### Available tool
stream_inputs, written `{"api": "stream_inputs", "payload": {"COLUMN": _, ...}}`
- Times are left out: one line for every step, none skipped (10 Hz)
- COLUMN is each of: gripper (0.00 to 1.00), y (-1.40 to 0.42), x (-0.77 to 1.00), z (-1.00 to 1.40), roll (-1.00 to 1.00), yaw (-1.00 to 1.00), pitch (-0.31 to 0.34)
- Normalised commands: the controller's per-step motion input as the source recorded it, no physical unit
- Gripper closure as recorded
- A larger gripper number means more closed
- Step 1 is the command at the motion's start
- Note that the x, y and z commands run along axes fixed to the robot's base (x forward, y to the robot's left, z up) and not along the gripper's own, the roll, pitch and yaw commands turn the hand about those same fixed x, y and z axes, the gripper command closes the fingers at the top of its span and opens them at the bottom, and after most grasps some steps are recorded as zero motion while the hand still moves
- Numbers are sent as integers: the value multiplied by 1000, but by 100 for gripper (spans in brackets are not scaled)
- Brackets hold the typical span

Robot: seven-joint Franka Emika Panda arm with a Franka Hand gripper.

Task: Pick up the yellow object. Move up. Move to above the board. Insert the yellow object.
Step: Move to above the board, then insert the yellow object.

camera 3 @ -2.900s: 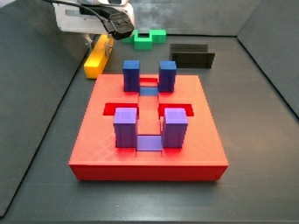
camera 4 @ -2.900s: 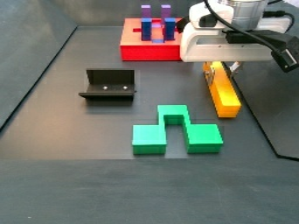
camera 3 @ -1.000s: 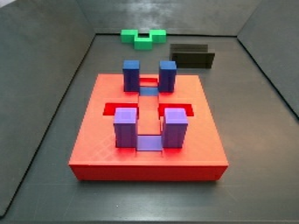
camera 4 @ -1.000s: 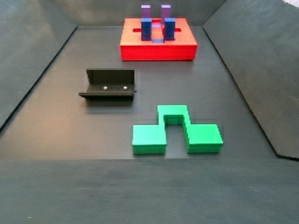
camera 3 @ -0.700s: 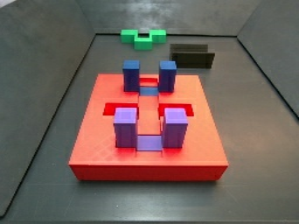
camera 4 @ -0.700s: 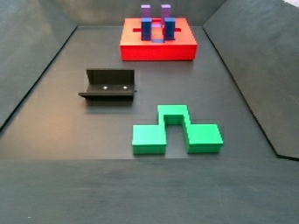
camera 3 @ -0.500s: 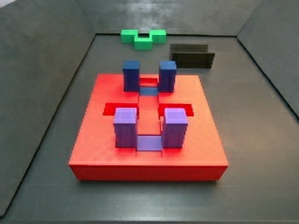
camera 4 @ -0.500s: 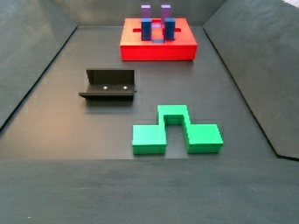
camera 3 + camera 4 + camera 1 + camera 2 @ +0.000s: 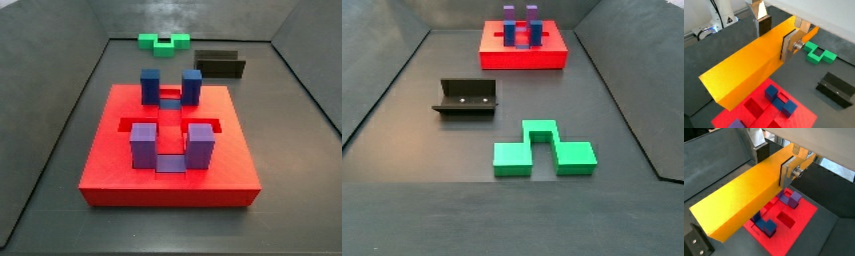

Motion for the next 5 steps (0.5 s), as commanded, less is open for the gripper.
{"api": "stream_inputs", "payload": {"gripper": 100, "y": -268, "x": 215, "z": 64, "roll": 51, "yaw": 9, "pitch": 114}}
{"api": "stream_inputs", "payload": {"gripper": 100, "y": -171, "x": 123, "z": 45, "roll": 45, "yaw": 9, "pitch": 63}}
{"api": "stream_inputs", "payload": {"gripper": 100, "y": 0, "x": 0, "z": -20, "roll": 0, "yaw": 0, "pitch": 0}}
{"api": "stream_inputs", "payload": {"gripper": 100, "y": 0, "x": 46, "z": -289, "roll": -266, "yaw": 0, "pitch": 0}}
{"api": "stream_inputs", "payload": {"gripper": 100, "y": -11, "x": 123, "z": -320, "roll": -379, "yaw": 0, "pitch": 0}}
